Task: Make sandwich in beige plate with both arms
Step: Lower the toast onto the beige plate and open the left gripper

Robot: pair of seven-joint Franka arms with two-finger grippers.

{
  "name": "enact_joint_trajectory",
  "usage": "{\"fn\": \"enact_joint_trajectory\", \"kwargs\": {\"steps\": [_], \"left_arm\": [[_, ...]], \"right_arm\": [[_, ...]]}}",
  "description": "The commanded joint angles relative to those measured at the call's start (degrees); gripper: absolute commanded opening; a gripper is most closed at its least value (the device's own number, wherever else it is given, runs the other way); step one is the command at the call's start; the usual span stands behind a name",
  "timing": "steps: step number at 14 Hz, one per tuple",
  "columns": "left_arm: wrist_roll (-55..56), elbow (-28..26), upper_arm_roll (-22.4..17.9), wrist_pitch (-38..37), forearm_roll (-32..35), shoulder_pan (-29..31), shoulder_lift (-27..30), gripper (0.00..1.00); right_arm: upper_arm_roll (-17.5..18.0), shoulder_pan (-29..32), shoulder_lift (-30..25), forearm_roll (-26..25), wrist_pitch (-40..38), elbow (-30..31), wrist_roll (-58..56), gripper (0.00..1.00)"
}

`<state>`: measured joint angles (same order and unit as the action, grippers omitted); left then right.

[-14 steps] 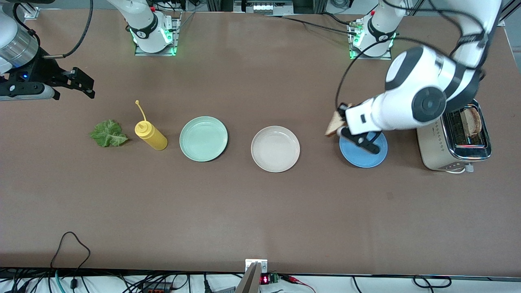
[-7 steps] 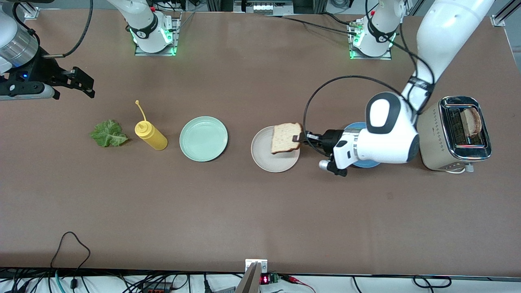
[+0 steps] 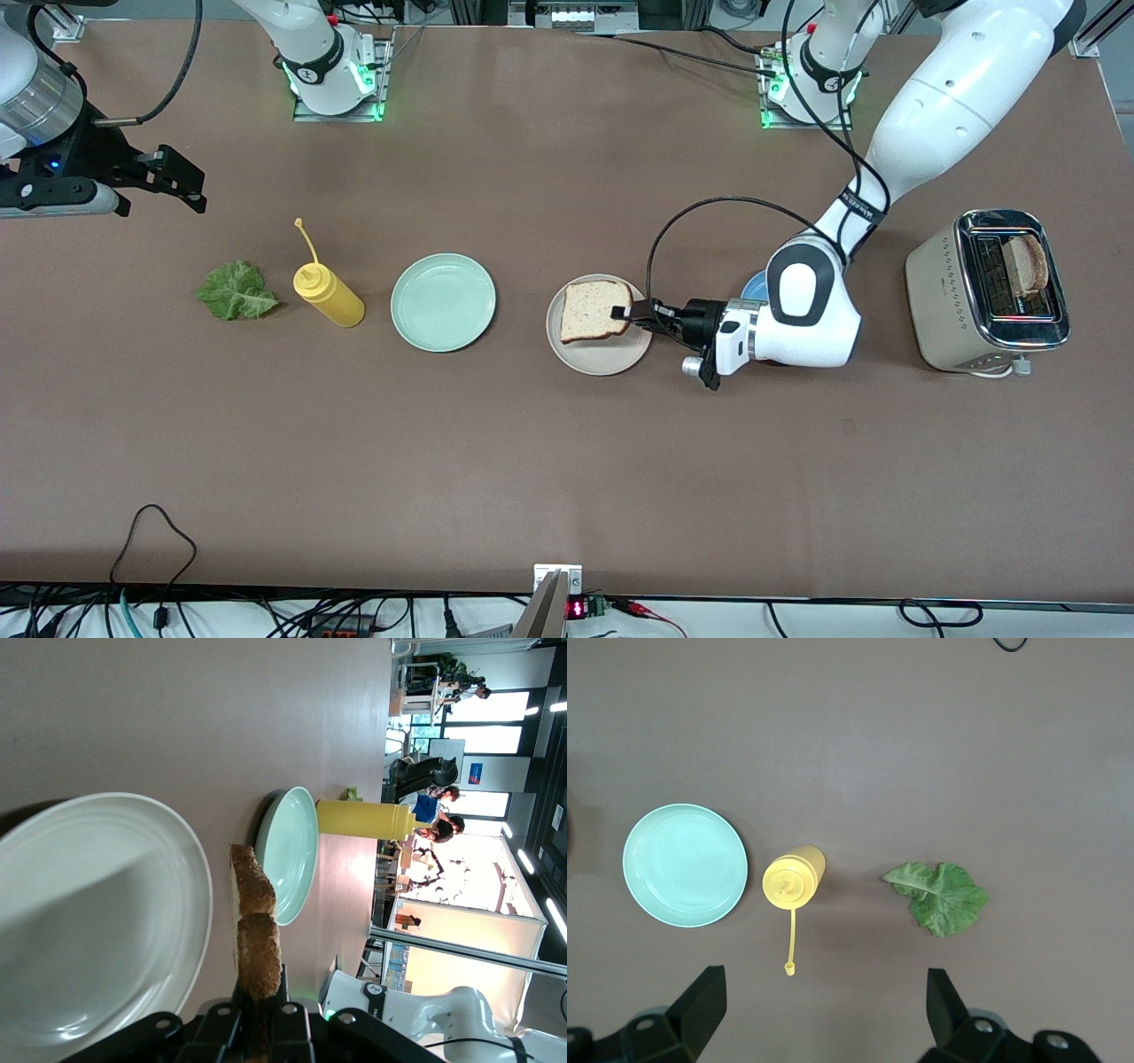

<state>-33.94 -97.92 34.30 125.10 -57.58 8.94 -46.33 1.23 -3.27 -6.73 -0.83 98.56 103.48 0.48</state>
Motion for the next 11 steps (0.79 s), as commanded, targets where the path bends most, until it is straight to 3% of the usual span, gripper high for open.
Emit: {"fn": "enact_joint_trajectory", "kwargs": {"steps": [1, 11], "left_arm": [[-5.76, -0.34, 0.06, 2.60, -1.74, 0.38, -2.18, 0.02], [-7.10, -0.34, -0.20, 2.61, -1.74, 0.38, -5.00, 0.02]], "right_arm": [[-0.27, -0.25, -1.18, -0.23, -0.47, 0.50, -1.27, 1.00], [-0.44, -0.25, -1.35, -0.23, -0.74, 0.50, -1.27, 1.00]]}}
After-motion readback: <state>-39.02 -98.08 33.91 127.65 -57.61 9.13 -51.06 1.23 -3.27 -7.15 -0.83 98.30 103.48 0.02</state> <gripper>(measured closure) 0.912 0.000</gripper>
